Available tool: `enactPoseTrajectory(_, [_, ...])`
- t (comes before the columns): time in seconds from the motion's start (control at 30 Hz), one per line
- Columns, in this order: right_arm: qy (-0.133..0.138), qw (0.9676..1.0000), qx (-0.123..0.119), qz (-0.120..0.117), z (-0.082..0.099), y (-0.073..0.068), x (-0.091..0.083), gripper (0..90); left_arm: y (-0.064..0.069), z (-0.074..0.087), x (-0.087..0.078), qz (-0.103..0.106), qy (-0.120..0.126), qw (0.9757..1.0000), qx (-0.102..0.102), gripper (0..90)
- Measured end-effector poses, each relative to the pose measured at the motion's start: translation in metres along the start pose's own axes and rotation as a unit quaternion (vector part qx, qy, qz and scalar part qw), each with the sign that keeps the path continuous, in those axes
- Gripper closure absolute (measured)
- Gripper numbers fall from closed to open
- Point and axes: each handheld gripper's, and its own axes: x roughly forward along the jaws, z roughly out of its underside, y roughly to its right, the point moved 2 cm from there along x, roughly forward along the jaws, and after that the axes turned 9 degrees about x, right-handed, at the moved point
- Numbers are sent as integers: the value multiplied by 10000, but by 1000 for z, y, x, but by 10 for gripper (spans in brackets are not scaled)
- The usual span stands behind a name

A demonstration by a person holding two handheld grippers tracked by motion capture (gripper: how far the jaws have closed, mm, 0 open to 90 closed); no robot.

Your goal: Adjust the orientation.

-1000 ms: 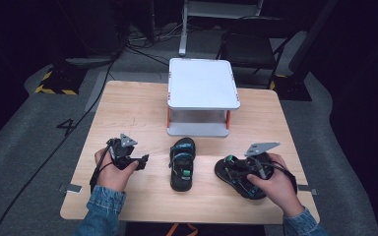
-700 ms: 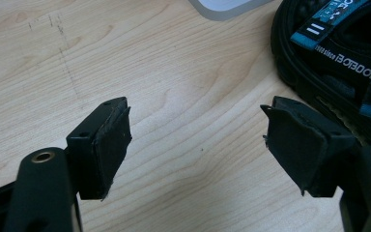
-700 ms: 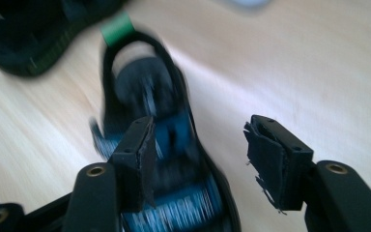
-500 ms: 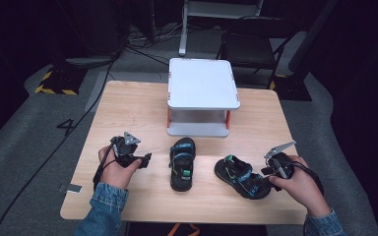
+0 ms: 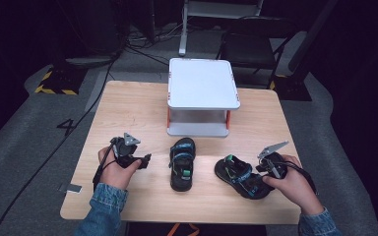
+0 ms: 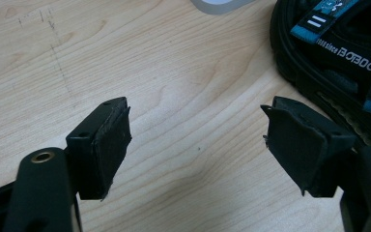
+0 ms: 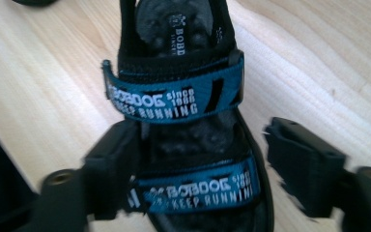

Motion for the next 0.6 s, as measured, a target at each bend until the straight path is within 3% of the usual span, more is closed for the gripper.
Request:
enactPoseTrajectory(0.07, [-51,9999,-64,-105,-1,-4,3,234,0,0,-1,-8,12,10000,8,243])
enactPoseTrajectory(0.17, [115,9994,-39,-338,-5,-10,1,194,0,2,-2,-18,20,10000,-13,243])
enactPoseTrajectory(0.3, [268,9993,112,-237,-9,-12,7,189,-1,4,-1,-34,-13,10000,-37,243])
enactPoseTrajectory(0.37, [179,9994,189,-236,-10,-14,16,248,-1,5,-2,-30,-37,10000,7,243])
enactPoseTrajectory(0.43, [123,9996,147,-200,-12,-15,18,384,-1,5,-3,-28,-18,10000,-16,243])
enactPoseTrajectory(0.5, [92,9997,-20,-229,-13,-15,15,481,-1,6,-3,-35,-11,10000,-42,243])
enactPoseTrajectory(0.6, [169,9994,-172,-228,-16,-13,12,511,-3,8,-4,-62,-20,10000,-61,243])
